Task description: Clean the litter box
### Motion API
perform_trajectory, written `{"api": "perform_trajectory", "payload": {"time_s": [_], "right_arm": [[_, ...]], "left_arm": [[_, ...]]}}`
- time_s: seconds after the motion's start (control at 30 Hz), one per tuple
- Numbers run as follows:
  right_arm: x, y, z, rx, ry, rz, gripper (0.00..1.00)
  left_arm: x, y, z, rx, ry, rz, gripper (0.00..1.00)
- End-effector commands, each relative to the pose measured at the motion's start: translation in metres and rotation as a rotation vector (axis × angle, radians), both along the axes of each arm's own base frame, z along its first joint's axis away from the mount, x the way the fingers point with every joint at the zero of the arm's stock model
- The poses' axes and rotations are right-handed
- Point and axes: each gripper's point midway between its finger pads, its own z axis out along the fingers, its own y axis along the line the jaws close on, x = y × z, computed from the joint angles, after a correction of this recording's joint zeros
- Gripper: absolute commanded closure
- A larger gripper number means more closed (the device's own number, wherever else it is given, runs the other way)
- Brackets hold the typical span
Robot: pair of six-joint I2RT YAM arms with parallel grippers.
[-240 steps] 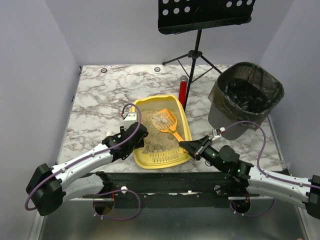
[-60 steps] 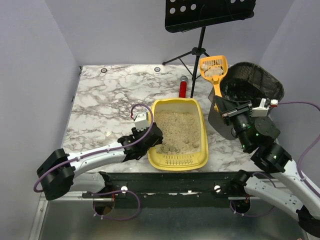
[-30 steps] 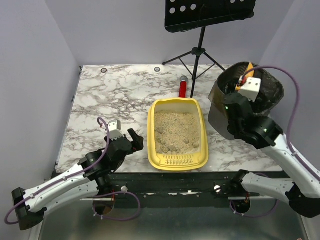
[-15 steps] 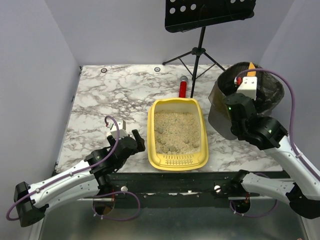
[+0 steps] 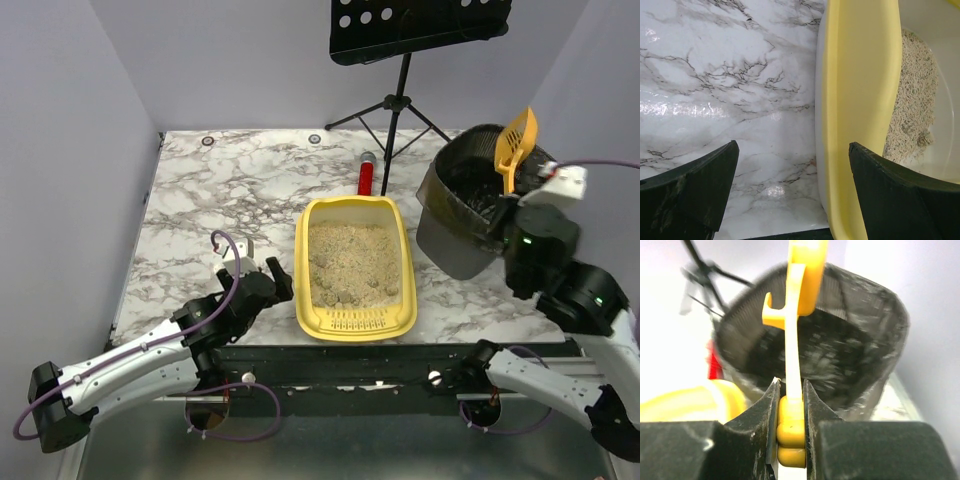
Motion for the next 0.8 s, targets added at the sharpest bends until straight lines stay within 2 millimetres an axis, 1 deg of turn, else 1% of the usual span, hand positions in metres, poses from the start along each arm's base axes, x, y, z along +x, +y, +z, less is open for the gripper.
{"api": "perform_trajectory", "payload": {"time_s": [0.0, 0.03, 0.07, 0.13, 0.17, 0.2, 0.23, 0.27, 0.3, 0.33, 0.37, 0.4, 0.43, 0.47, 0.53, 0.57, 0.63, 0.67, 0.7, 0.73, 0.77], "right_arm": [[-0.026, 0.016, 0.064, 0.436, -0.313, 0.223, 0.99], [-0.029, 0.023, 0.067, 0.494, -0.332, 0.269, 0.99], [-0.036, 0.039, 0.074, 0.525, -0.347, 0.382, 0.99], [-0.045, 0.057, 0.074, 0.565, -0.326, 0.501, 0.99], [-0.050, 0.078, 0.066, 0.583, -0.268, 0.605, 0.99], [-0.052, 0.092, 0.057, 0.599, -0.215, 0.656, 0.99], [-0.049, 0.115, 0.041, 0.604, -0.122, 0.713, 0.99], [-0.061, 0.143, 0.024, 0.609, -0.008, 0.853, 0.99], [-0.062, 0.159, 0.011, 0.615, 0.074, 0.896, 0.99], [-0.063, 0.172, -0.002, 0.637, 0.149, 0.916, 0.99], [-0.066, 0.193, -0.027, 0.628, 0.290, 0.973, 0.99], [-0.067, 0.198, -0.037, 0.622, 0.350, 0.977, 0.99], [-0.065, 0.200, -0.048, 0.629, 0.399, 0.947, 0.99], [-0.060, 0.199, -0.065, 0.620, 0.445, 0.899, 0.99], [-0.060, 0.197, -0.082, 0.646, 0.497, 0.834, 0.99], [-0.067, 0.198, -0.098, 0.652, 0.555, 0.831, 0.99], [-0.076, 0.200, -0.110, 0.686, 0.610, 0.832, 0.99], [-0.085, 0.198, -0.125, 0.692, 0.674, 0.820, 0.99], [-0.088, 0.195, -0.133, 0.688, 0.711, 0.797, 0.99], [-0.093, 0.191, -0.139, 0.692, 0.750, 0.767, 0.99], [-0.104, 0.182, -0.151, 0.676, 0.825, 0.722, 0.99]], "left_arm": [[0.003, -0.011, 0.013, -0.034, -0.020, -0.024, 0.01], [0.004, -0.012, 0.015, -0.035, -0.022, -0.023, 0.01], [0.005, -0.013, 0.020, -0.042, -0.029, -0.020, 0.01], [0.008, -0.015, 0.023, -0.039, -0.035, -0.022, 0.01], [0.009, -0.023, 0.029, -0.061, -0.044, -0.049, 0.01], [0.010, -0.028, 0.029, -0.058, -0.042, -0.066, 0.01], [0.011, -0.033, 0.031, -0.064, -0.044, -0.080, 0.01], [0.012, -0.036, 0.035, -0.069, -0.045, -0.084, 0.01], [0.013, -0.039, 0.031, -0.051, -0.031, -0.085, 0.01], [0.014, -0.040, 0.031, -0.046, -0.026, -0.083, 0.01], [0.016, -0.041, 0.035, -0.043, -0.028, -0.082, 0.01], [0.018, -0.042, 0.031, -0.015, -0.019, -0.075, 0.01], [0.020, -0.041, 0.030, -0.002, -0.015, -0.069, 0.01], [0.022, -0.040, 0.032, 0.006, -0.013, -0.059, 0.01], [0.023, -0.042, 0.027, 0.032, -0.002, -0.068, 0.01], [0.025, -0.046, 0.029, 0.028, -0.011, -0.078, 0.01], [0.027, -0.051, 0.026, 0.022, -0.005, -0.090, 0.01], [0.027, -0.053, 0.025, 0.022, -0.004, -0.094, 0.01], [0.027, -0.054, 0.023, 0.026, 0.000, -0.096, 0.01], [0.029, -0.056, 0.025, 0.021, -0.009, -0.101, 0.01], [0.029, -0.057, 0.025, 0.021, -0.012, -0.103, 0.01]]}}
